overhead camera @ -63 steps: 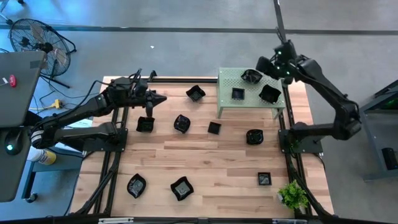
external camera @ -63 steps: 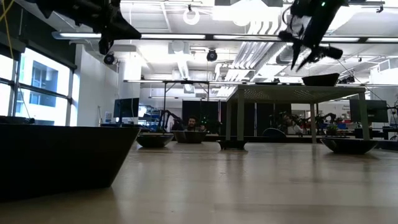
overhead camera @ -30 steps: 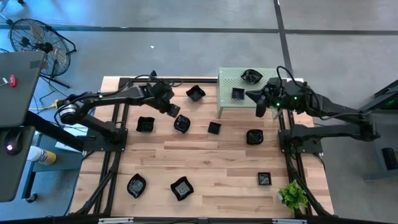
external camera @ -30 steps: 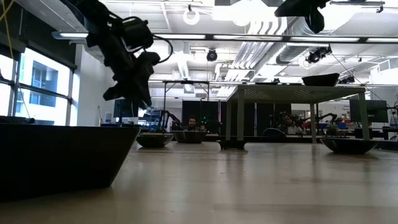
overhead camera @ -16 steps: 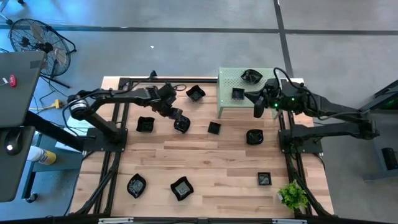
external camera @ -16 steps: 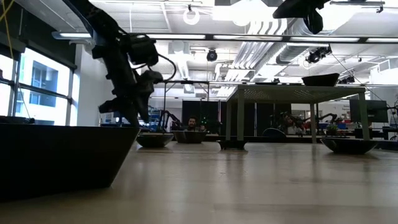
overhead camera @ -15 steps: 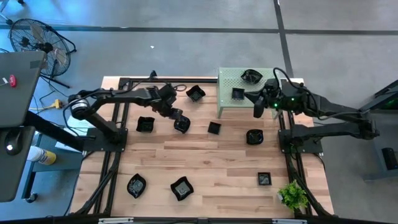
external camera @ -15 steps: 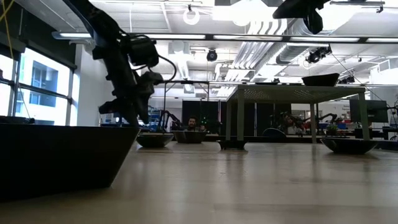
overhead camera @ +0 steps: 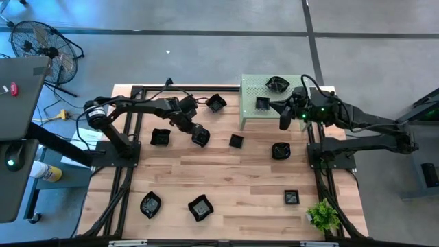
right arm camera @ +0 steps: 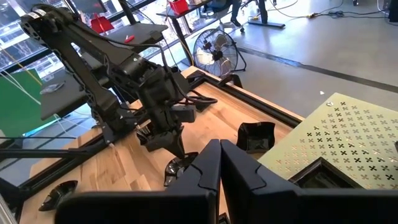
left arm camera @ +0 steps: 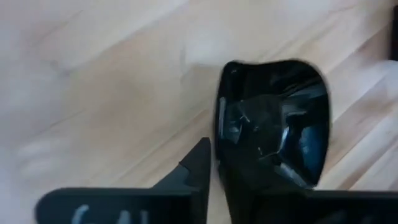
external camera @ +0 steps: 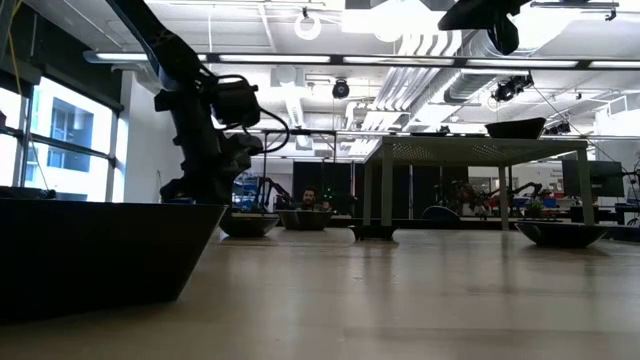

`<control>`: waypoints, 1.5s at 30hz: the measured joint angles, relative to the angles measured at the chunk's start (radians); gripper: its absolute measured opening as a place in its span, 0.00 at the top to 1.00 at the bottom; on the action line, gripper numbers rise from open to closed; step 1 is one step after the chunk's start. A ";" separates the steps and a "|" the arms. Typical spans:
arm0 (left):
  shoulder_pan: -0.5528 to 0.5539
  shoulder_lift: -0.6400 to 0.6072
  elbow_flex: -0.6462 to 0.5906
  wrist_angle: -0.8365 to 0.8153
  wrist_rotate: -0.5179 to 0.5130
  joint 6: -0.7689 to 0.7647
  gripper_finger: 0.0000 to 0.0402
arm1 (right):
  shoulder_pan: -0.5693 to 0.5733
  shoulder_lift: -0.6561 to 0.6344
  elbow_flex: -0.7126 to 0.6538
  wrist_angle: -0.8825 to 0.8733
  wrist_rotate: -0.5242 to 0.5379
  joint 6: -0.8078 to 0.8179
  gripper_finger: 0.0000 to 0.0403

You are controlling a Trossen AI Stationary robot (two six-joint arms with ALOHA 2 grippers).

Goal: Pick & Place Mini shaped plates
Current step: Stack the black leaf-shaped plate on top of the black leaf-shaped plate on the shelf

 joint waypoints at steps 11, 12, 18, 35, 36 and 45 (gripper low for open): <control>0.001 -0.066 -0.001 0.019 0.018 -0.072 1.00 | 0.000 0.000 0.000 0.032 0.000 0.035 0.99; 0.001 -0.091 -0.001 0.019 0.015 -0.084 1.00 | 0.000 0.000 0.000 0.039 0.000 0.047 0.99; -0.025 -0.284 -0.001 0.061 -0.105 -0.238 1.00 | 0.023 0.036 0.000 0.048 0.045 0.149 0.99; -0.196 -0.402 0.142 0.151 -0.403 -0.312 1.00 | 0.067 0.480 0.175 0.195 -0.049 0.313 0.78; -0.196 -0.402 0.149 0.149 -0.403 -0.305 1.00 | 0.065 0.505 0.216 0.166 -0.049 0.308 0.77; -0.196 -0.402 0.172 0.164 -0.411 -0.260 1.00 | 0.057 0.711 0.517 -0.070 -0.025 0.282 0.79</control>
